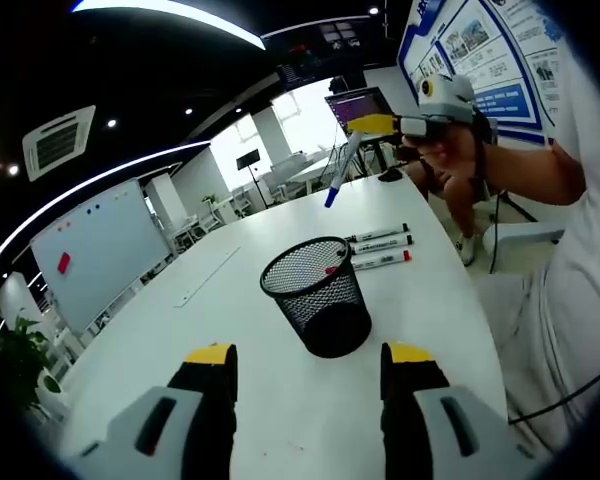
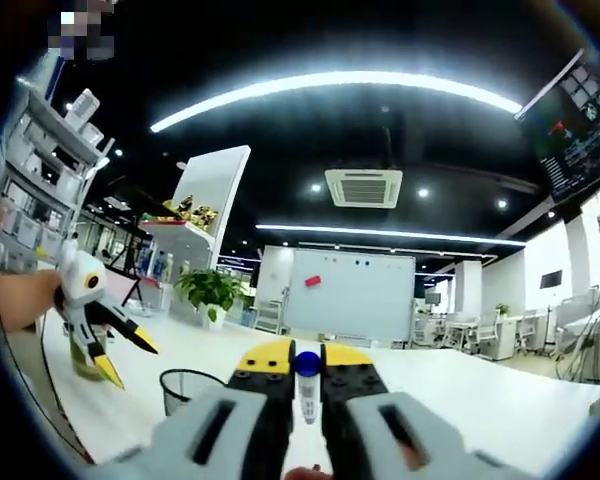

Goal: Pick up the whiteboard markers from the pen holder and place them facing the whiteboard neatly

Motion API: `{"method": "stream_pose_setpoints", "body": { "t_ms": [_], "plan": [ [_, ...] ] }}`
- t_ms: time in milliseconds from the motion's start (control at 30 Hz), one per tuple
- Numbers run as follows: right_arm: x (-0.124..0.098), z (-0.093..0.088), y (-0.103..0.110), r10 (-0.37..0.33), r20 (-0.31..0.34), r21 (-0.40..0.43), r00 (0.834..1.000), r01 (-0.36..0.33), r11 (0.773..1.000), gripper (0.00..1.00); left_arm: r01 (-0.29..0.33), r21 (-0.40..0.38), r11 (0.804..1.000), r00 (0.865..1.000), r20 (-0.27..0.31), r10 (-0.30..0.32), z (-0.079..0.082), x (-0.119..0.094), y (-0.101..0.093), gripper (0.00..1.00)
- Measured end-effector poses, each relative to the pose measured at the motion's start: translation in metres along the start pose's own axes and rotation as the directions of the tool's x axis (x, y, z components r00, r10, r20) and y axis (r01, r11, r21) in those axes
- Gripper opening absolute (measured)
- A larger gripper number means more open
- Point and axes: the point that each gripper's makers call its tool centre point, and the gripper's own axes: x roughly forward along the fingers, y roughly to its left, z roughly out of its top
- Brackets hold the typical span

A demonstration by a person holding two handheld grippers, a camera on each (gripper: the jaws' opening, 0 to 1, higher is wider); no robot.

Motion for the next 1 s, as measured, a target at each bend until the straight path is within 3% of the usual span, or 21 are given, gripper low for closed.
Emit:
{"method": "stream_pose_setpoints", "body": {
  "t_ms": [1000],
  "plan": [
    [-0.02, -0.037, -0.047, -0.157, -0.086, -0.057, 0.984, 0.152, 0.987, 0.09, 0.003, 0.001, 1.0, 1.0, -0.002, -0.003, 0.0, 0.0, 0.0, 0.59]
  ]
}}
